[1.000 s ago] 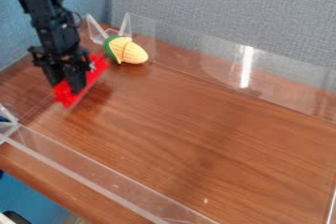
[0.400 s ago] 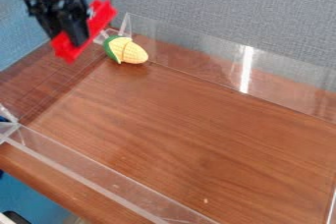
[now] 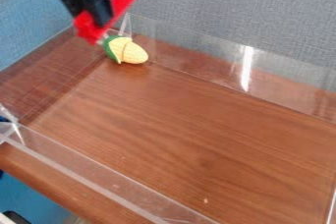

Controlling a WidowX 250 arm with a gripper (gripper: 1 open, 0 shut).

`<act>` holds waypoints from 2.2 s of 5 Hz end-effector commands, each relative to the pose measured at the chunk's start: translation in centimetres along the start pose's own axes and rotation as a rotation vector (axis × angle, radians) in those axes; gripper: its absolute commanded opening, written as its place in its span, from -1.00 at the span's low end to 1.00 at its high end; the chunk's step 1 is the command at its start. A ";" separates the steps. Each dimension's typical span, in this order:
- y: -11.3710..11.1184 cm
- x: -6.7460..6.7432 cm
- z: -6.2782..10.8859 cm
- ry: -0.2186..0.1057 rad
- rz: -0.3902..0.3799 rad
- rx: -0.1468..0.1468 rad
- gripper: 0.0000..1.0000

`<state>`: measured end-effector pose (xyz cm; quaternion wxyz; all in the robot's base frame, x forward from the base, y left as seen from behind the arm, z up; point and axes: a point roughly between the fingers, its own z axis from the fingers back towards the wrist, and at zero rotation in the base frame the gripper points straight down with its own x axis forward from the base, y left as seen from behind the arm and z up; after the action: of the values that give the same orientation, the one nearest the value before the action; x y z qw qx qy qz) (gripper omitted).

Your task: Put the red object to the right side of the table

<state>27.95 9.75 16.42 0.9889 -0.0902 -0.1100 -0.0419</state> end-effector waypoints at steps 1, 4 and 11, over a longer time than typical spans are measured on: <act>-2.1 1.0 0.5 -0.028 -0.059 0.031 -1.00; -3.4 1.5 -3.4 -0.008 -0.094 0.026 -1.00; -13.5 1.6 -8.4 0.062 -0.229 -0.004 -1.00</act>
<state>29.57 -5.23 9.99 0.9820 -0.0800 -0.0688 -0.1566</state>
